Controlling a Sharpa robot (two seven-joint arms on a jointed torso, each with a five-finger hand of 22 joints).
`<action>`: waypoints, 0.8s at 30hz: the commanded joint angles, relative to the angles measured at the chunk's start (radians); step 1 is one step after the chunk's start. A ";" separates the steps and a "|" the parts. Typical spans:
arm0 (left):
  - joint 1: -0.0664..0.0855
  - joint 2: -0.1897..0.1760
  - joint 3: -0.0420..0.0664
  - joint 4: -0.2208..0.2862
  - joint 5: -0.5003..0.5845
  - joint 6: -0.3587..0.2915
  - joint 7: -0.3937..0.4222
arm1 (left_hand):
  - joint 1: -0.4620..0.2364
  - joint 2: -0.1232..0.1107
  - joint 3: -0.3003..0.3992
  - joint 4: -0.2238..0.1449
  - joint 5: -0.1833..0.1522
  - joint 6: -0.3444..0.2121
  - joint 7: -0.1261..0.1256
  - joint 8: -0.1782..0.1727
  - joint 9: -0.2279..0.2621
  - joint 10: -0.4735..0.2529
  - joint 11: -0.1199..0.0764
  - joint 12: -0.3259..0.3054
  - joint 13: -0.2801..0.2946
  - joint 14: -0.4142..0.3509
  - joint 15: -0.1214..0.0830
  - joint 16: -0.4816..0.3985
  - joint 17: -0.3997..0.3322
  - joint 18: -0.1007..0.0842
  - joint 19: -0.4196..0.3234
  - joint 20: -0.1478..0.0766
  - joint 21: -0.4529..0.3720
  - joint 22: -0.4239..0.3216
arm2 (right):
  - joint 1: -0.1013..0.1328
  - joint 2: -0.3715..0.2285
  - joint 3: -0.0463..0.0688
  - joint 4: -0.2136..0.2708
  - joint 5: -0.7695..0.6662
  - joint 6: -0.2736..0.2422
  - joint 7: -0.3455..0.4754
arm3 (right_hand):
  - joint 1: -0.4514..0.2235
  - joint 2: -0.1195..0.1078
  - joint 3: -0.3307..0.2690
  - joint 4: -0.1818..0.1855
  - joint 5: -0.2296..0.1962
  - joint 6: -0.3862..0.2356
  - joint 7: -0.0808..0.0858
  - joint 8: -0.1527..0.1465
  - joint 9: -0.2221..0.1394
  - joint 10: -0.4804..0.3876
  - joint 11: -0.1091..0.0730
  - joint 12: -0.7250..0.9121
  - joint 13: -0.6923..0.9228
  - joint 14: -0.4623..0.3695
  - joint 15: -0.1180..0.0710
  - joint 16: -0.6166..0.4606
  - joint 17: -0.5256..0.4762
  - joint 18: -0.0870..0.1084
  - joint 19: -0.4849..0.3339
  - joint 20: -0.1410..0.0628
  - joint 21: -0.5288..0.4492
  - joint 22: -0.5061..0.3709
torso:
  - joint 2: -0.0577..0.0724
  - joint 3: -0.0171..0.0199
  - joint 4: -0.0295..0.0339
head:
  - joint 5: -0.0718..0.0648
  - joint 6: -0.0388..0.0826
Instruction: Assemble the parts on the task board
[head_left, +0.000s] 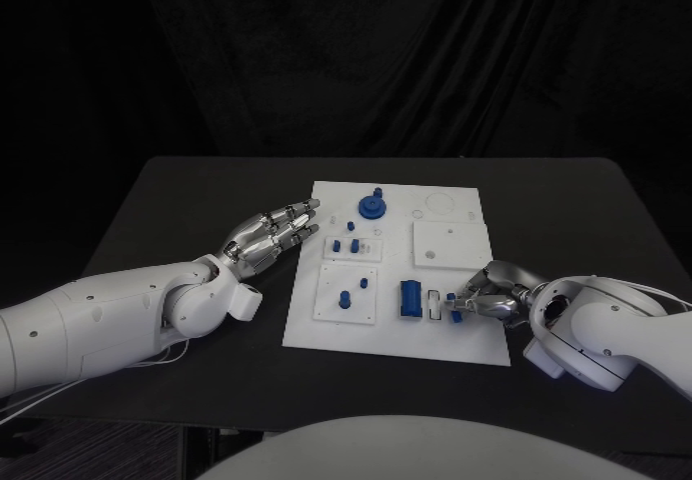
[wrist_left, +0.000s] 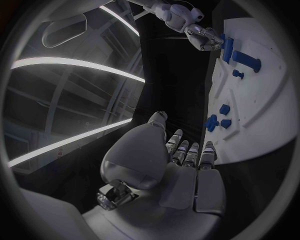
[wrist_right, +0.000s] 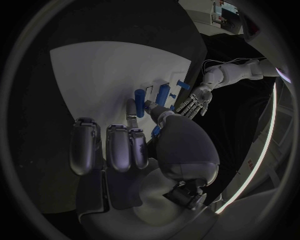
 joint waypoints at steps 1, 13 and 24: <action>-0.002 0.002 0.001 0.000 0.000 0.014 0.010 | 0.000 0.008 0.007 0.000 0.002 -0.003 0.006 0.005 0.001 -0.002 0.007 0.007 0.001 0.000 0.005 -0.004 -0.002 0.005 0.000 0.010 0.005 0.001 | 0.002 0.006 0.001 -0.005 0.033 -0.022 0.018 | -0.005 0.003 0.059 -0.052 0.004 0.003 -0.002 0.004 0.001 0.090 -0.005 0.003 0.233 0.047 0.000 0.000 -0.001 -0.005 0.031 0.007 0.001 0.208 | 0.001 0.0000 0.0016 | -0.002 0.000; -0.002 0.004 0.001 0.000 0.000 0.015 0.010 | -0.001 0.008 0.007 -0.001 0.002 -0.003 0.007 0.006 0.001 -0.002 0.009 0.006 0.001 0.000 0.006 -0.004 -0.002 0.006 0.000 0.010 0.005 0.002 | 0.002 0.026 0.001 -0.016 0.035 -0.023 0.028 | -0.028 0.001 0.057 -0.036 0.001 0.001 -0.001 0.008 0.005 0.089 -0.005 0.001 0.231 0.045 0.000 -0.002 -0.006 -0.004 0.029 0.007 -0.003 0.207 | 0.001 0.0005 -0.0003 | 0.003 0.000; -0.002 0.007 0.001 -0.003 0.000 0.016 0.009 | -0.001 0.008 0.007 -0.001 0.002 -0.003 0.007 0.006 0.001 -0.002 0.009 0.006 0.001 0.000 0.006 -0.004 -0.002 0.006 0.000 0.010 0.005 0.002 | 0.002 0.037 0.001 -0.020 0.035 -0.022 0.035 | -0.051 -0.002 0.042 -0.019 0.000 0.003 -0.002 0.015 0.011 0.089 -0.006 0.001 0.230 0.045 0.000 -0.003 -0.010 -0.003 0.027 0.007 -0.007 0.206 | 0.001 0.0019 0.0003 | 0.002 0.000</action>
